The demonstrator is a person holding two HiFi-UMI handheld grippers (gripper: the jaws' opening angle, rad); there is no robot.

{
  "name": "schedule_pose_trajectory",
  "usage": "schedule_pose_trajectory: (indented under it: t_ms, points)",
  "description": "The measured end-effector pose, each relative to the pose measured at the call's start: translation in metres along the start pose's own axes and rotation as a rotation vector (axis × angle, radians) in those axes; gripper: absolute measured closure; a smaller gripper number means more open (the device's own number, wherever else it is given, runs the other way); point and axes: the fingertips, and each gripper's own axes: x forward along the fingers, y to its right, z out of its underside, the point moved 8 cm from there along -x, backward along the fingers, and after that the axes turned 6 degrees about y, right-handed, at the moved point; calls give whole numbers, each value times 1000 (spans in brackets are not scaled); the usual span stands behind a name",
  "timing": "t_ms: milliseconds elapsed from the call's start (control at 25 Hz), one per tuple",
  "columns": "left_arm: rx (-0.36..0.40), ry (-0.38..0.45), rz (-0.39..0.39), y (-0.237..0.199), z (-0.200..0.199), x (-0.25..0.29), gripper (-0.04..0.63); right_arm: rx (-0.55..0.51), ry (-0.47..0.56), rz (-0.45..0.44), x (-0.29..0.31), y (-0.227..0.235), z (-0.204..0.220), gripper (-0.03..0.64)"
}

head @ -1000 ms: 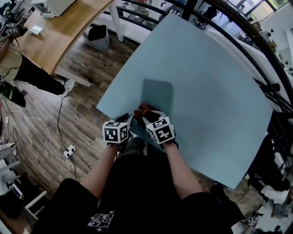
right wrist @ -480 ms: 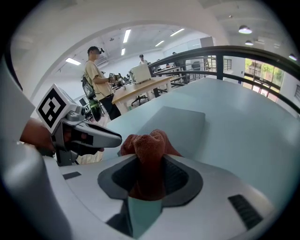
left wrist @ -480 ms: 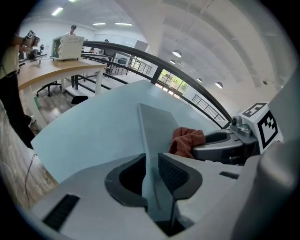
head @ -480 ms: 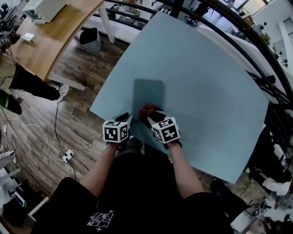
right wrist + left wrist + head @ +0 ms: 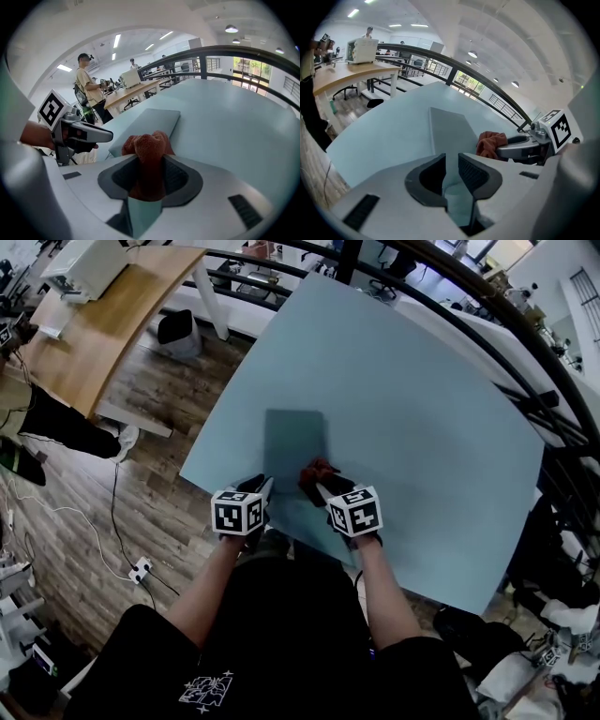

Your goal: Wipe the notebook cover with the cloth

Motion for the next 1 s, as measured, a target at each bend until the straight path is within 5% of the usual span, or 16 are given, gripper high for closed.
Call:
schedule_pose_trajectory:
  t_ms: [720, 1000]
  points:
    - [43, 167, -34, 9, -66, -32, 572, 67, 268, 45, -53, 18, -66, 482]
    - [134, 272, -29, 25, -104, -56, 586, 21, 398, 52, -80, 10, -101, 482]
